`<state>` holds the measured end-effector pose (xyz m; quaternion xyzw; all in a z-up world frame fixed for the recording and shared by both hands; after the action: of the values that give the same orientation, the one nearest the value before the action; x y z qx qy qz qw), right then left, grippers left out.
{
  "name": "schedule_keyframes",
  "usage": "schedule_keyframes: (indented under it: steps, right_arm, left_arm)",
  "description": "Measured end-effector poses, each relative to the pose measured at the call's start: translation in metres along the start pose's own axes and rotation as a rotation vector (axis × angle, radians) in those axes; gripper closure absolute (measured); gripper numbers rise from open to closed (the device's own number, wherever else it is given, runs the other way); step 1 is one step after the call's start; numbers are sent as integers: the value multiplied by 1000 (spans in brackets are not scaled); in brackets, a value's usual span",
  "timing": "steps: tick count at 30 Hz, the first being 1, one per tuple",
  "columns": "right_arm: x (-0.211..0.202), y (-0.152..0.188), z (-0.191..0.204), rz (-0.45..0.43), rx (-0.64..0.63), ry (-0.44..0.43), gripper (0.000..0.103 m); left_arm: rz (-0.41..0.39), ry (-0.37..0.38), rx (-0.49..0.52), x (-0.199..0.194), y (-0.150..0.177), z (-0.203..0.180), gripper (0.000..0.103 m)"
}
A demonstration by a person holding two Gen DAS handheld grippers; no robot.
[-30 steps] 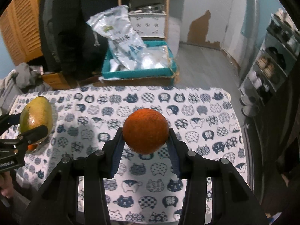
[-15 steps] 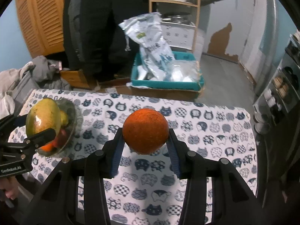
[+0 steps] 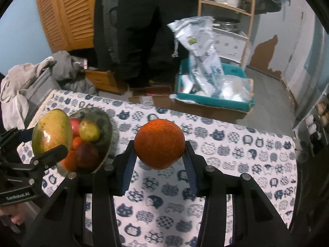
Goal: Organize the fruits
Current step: 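Lift the pear and orange and carry them toward the green bowl, then lower the pear and orange into the bowl and open both tools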
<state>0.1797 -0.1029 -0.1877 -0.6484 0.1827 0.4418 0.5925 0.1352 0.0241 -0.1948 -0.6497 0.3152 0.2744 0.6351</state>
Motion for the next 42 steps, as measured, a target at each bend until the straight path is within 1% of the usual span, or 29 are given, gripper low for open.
schedule_keyframes:
  steps: [13,16,20,24,27,33,42]
  right_arm:
    - [46,-7,71,59,-68,-78,59]
    - [58,-6,85,77,-80,-87,59]
    - [77,-3,102,106,-106,-96,59]
    - [96,4,114,140,-118,-109,59]
    - [112,10,125,171,-111,-135,59]
    - [135,17,132,212,-89,-156,59]
    - [149,18,132,240,-64,-168,59]
  left_arm:
    - [28,-75,-81,8,19,71,27]
    - [47,-92,-101,15,25,88,27]
    - [81,-93,-130,28,36,106,27]
    - [116,-86,-158,42,47,117,27]
    - [150,-83,-175,56,56,123,27]
    - [198,-79,-190,78,70,128,27]
    - [253,-81,-184,99,84,129,27]
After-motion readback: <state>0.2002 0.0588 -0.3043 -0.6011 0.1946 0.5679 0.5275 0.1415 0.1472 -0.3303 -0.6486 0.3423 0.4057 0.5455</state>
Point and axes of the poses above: each gripper's, at about its wrist camera, not at the fingertips, and x roughly the way its jaws point, z to its left, y to its underside, the point moved 10 cm from there along x, roughly the way its jaws point, and after that the axes turned 3 degrees about x, right-handed, at the moved point
